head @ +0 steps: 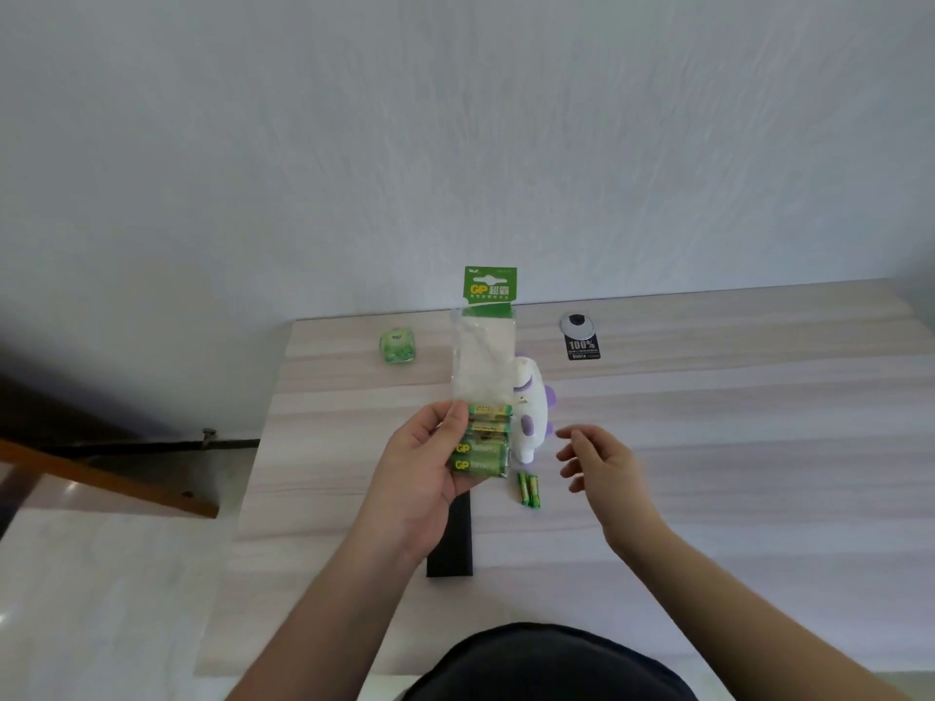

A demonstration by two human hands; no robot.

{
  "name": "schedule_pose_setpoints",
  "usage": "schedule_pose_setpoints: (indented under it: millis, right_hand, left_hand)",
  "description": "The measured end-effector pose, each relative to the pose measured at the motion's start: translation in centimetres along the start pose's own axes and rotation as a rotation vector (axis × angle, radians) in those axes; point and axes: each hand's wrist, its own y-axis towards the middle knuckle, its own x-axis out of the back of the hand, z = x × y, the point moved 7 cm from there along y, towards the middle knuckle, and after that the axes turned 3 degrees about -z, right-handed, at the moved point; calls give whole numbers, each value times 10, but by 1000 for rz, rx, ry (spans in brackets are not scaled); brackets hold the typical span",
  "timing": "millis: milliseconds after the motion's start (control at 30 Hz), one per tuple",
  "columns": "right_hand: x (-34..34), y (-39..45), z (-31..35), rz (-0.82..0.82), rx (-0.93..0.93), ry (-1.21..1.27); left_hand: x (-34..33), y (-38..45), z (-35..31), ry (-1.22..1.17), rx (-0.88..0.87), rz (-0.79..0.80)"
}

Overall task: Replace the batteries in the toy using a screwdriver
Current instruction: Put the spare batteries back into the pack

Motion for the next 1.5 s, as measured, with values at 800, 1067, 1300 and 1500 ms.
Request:
schedule_pose_setpoints:
  millis: [800,1067,1300,1500]
  right_hand:
    - [-41,64,-142,76,-131,-921]
    - [-12,44,-115,76,-64,-750]
    - [9,-7,-1,74,135,-36]
    - [19,-46,74,76,314,162]
  left_hand:
    - [39,-3,5,25,44,-57]
    - [32,1,6,8,58,-37]
    - [14,1,8,-57,82,-8]
    - [-2,-3,4,-79,69,64]
